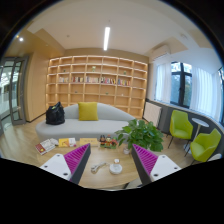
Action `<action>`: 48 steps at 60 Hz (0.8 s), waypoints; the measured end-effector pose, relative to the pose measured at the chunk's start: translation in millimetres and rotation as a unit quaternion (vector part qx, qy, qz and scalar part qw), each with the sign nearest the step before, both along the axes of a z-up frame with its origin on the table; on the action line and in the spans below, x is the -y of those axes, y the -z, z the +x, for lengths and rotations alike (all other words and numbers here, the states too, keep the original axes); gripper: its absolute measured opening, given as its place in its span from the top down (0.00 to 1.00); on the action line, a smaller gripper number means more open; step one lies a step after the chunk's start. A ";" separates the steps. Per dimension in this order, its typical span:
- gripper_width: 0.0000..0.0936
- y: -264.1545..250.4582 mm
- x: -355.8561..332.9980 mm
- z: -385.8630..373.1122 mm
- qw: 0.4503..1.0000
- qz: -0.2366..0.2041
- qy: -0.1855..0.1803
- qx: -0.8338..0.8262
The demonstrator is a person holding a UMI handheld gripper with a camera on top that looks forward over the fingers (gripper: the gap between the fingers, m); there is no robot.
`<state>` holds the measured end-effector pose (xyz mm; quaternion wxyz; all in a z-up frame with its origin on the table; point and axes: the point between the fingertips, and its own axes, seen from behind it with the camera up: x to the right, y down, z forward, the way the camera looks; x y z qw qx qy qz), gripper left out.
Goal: Unplug charger
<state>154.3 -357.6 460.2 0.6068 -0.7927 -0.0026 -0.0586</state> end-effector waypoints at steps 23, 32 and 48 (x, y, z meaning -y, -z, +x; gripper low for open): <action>0.09 67.9 -10.4 7.4 0.999 -0.034 -0.007 -0.005; 0.09 134.4 -28.8 13.0 0.997 -0.078 -0.008 -0.006; 0.09 293.9 -93.4 37.3 0.988 -0.153 -0.001 -0.026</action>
